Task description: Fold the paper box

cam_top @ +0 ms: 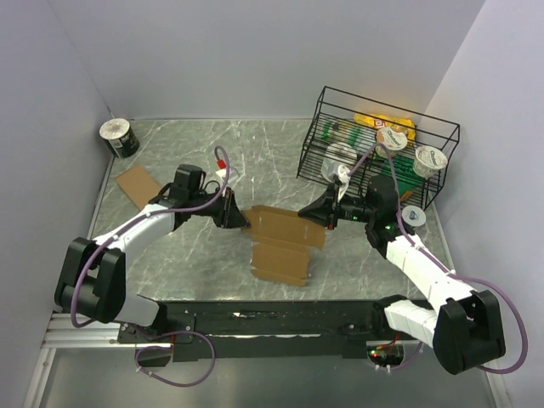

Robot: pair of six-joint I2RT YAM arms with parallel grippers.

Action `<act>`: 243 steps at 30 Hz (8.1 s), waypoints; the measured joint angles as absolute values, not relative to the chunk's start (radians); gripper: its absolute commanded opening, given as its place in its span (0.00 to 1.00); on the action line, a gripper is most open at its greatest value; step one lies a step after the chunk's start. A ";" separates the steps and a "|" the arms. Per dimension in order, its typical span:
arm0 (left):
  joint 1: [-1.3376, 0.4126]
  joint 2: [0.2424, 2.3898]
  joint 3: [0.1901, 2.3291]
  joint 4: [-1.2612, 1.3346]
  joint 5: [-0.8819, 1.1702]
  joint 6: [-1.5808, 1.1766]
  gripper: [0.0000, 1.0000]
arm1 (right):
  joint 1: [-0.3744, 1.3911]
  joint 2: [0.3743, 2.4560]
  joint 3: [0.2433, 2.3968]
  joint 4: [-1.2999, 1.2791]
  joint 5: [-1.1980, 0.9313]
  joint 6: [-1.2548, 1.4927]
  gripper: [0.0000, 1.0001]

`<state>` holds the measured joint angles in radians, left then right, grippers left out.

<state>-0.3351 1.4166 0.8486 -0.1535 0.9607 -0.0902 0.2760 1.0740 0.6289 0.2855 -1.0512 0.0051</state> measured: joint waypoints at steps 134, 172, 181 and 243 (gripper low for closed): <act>-0.648 1.372 0.897 -0.066 0.443 -0.096 0.27 | 0.629 1.246 0.754 -0.120 -0.392 -0.435 0.05; -0.633 1.146 0.429 0.279 0.147 -0.510 0.68 | 0.664 1.266 0.786 -0.144 -0.184 -0.444 0.01; -0.633 1.386 0.402 0.517 0.163 -0.544 0.52 | 0.672 1.289 0.786 -0.141 -0.165 -0.443 0.01; -0.813 1.654 0.574 0.551 0.028 -0.532 0.02 | 0.674 1.330 0.786 -0.152 -0.128 -0.445 0.00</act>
